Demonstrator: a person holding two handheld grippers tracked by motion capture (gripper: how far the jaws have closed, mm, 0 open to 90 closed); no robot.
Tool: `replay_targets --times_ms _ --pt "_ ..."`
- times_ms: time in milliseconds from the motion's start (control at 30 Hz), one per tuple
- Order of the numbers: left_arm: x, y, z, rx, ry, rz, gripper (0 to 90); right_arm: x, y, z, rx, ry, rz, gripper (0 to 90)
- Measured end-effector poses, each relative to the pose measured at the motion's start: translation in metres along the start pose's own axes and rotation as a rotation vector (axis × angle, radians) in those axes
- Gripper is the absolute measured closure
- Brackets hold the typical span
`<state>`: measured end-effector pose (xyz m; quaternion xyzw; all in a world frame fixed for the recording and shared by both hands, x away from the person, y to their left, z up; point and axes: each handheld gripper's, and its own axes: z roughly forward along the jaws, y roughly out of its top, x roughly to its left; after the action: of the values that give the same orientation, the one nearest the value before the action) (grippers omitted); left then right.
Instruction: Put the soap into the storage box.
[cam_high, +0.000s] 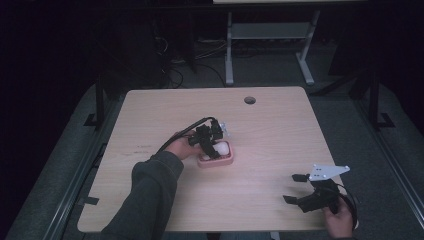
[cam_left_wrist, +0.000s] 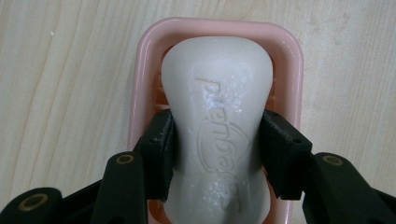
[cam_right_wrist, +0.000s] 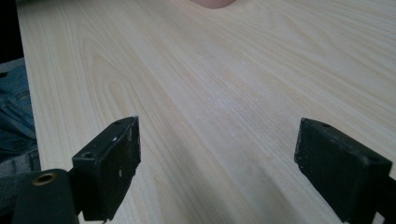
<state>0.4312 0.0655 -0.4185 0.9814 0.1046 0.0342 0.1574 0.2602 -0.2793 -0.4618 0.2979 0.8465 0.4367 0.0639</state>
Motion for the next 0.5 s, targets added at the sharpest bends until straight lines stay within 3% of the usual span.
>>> replay_targets --times_ms 500 --pt "-0.0028 0.0017 0.0033 0.012 0.015 0.007 48.0 0.0003 0.0005 0.0 -0.002 -0.002 -0.005 14.1"
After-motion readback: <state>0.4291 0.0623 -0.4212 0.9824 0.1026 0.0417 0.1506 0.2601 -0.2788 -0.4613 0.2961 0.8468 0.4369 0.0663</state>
